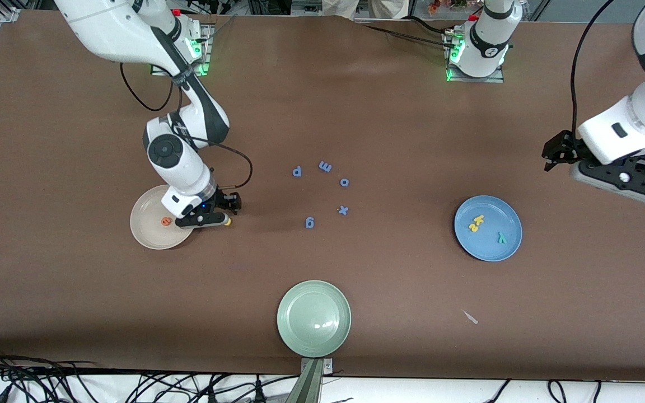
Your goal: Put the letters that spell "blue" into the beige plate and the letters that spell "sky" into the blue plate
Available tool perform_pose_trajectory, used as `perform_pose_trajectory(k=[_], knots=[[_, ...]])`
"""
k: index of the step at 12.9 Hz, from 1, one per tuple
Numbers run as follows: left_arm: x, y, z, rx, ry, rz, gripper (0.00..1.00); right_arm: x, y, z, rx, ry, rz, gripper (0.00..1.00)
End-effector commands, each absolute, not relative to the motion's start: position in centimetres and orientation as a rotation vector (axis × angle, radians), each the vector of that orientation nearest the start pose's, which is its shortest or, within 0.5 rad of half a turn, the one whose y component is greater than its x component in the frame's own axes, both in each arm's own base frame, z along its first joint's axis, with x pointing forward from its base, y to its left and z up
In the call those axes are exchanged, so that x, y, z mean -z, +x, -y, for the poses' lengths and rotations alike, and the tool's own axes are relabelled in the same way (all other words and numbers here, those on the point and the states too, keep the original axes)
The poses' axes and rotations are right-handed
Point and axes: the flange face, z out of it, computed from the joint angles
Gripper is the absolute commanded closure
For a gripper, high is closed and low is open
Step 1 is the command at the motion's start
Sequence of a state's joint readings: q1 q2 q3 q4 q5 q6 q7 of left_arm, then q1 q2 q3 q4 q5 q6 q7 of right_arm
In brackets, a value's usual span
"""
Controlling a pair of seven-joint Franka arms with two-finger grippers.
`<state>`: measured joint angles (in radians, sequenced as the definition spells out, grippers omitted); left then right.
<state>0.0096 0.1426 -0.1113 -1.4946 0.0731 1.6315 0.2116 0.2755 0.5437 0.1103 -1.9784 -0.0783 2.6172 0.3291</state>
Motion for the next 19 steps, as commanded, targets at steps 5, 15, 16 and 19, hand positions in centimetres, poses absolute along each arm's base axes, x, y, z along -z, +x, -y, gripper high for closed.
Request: perform_pose_trajectory(k=[5, 15, 16, 19], knots=[[-58.4, 54.9, 3.3, 0.050, -3.115, -0.021, 0.00, -18.3, 58.4, -23.6, 0.152, -3.080, 0.167, 0.49], [-59.4, 53.8, 2.7, 0.050, -3.116, -0.003, 0.00, -17.4, 58.8, -22.6, 0.172, -3.089, 0.180, 0.76], [-59.4, 53.8, 2.7, 0.050, -3.114, -0.003, 0.00, -17.5, 58.9, -22.6, 0.175, -3.089, 0.182, 0.79], [-59.7, 53.8, 2.8, 0.060, -3.116, -0.012, 0.00, -20.0, 59.3, -22.2, 0.191, -3.099, 0.208, 0.82]])
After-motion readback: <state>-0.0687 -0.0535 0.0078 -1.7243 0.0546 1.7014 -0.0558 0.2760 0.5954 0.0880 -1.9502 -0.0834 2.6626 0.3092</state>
